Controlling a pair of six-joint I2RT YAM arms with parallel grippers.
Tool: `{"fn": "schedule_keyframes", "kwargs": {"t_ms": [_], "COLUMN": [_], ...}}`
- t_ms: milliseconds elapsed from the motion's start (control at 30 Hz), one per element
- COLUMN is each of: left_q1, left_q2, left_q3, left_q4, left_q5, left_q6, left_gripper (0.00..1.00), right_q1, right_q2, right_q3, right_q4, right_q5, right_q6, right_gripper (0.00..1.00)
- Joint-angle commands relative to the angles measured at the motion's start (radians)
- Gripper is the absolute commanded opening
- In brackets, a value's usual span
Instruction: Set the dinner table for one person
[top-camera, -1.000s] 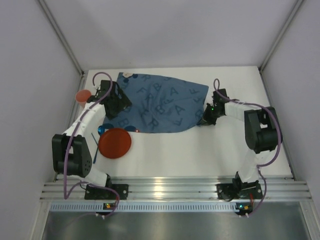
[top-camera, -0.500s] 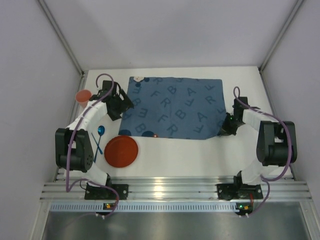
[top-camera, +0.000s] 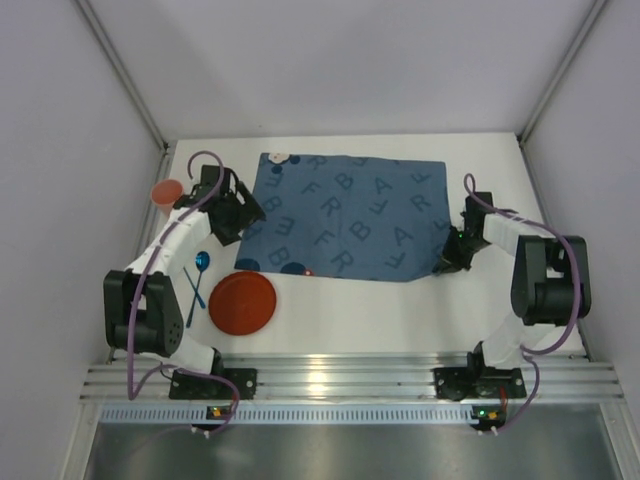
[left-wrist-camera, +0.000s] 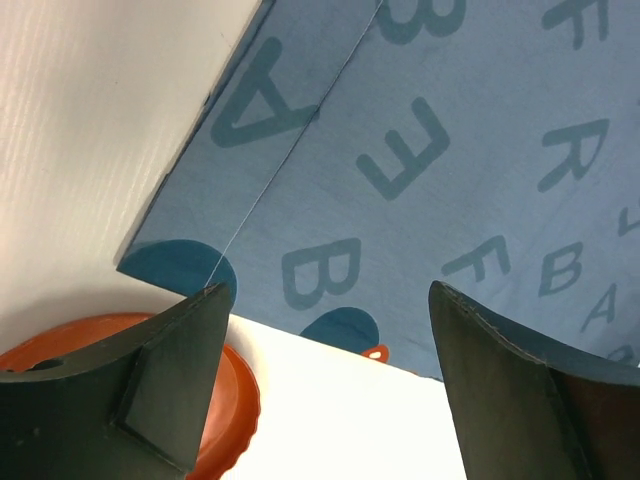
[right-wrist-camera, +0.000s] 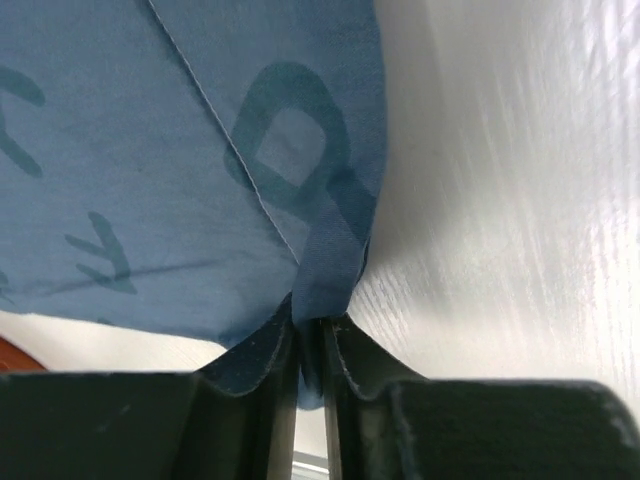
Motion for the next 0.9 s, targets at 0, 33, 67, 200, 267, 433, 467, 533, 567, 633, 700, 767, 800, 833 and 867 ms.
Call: {"fn": "schedule_keyframes", "kwargs": {"t_ms": [0, 33, 67, 200, 267, 433, 467, 533, 567, 633, 700, 767, 800, 833, 867], "left_q1": [-0.003, -0.003, -0.003, -0.003, -0.003, -0.003, -0.003, -0.003, -0.003, -0.003, -0.001, -0.001, -0.001, -0.001, -0.001], "left_q2": [-0.086, -0.105, -0.138, -0.22, -0.256, -0.347, -0.378, -0.419, -0.431, -0.464, -0.484, -0.528, -0.543, -0.577, -0.592], "left_q3": [-0.01, -0.019, -0.024, -0.044, -0.052, -0.117, -0.133, -0.174, -0.188, -0.228, -0.259, -0.289, -0.302, -0.309, -0.326], "left_q4": [-0.034, -0.039, -0.05, -0.108, -0.139, -0.188, -0.188, -0.194, -0.198, -0.209, -0.234, -0.249, -0.252, -0.257, -0.269], "left_q5": [-0.021, -0.023, -0.023, -0.09, -0.111, -0.153, -0.156, -0.161, -0.161, -0.167, -0.17, -0.176, -0.179, -0.181, -0.19], "left_q6": [-0.005, -0.009, -0.006, 0.018, 0.027, 0.03, 0.027, 0.014, 0.007, -0.012, -0.025, -0.029, -0.034, -0.036, -0.04], "left_gripper": [0.86, 0.86, 0.86, 0.86, 0.86, 0.86, 0.86, 0.86, 0.86, 0.86, 0.86, 0.86, 0.86, 0.86, 0.86], "right_q1": [0.008, 0.008, 0.008, 0.008, 0.008, 0.19, 0.247, 0.42, 0.471, 0.601, 0.705, 0.764, 0.817, 0.84, 0.862], "right_q2": [0.036, 0.032, 0.027, -0.014, -0.039, -0.267, -0.299, -0.295, -0.283, -0.229, -0.144, -0.037, -0.001, 0.036, 0.103], "right_q3": [0.077, 0.081, 0.086, 0.101, 0.115, 0.167, 0.193, 0.216, 0.229, 0.236, 0.273, 0.351, 0.38, 0.408, 0.461], "right_q4": [-0.023, -0.023, -0.02, -0.023, -0.067, -0.097, -0.082, -0.049, -0.001, 0.053, 0.106, 0.118, 0.118, 0.117, 0.117], "right_q5": [0.081, 0.083, 0.08, 0.051, 0.058, 0.041, 0.026, -0.017, -0.058, -0.086, -0.097, -0.111, -0.115, -0.121, -0.132], "right_q6": [-0.017, -0.023, -0.031, -0.063, -0.05, 0.045, 0.062, 0.113, 0.133, 0.188, 0.219, 0.22, 0.22, 0.22, 0.223], "right_gripper": [0.15, 0.21, 0.33, 0.67, 0.73, 0.84, 0.88, 0.89, 0.89, 0.89, 0.89, 0.89, 0.89, 0.88, 0.88]}}
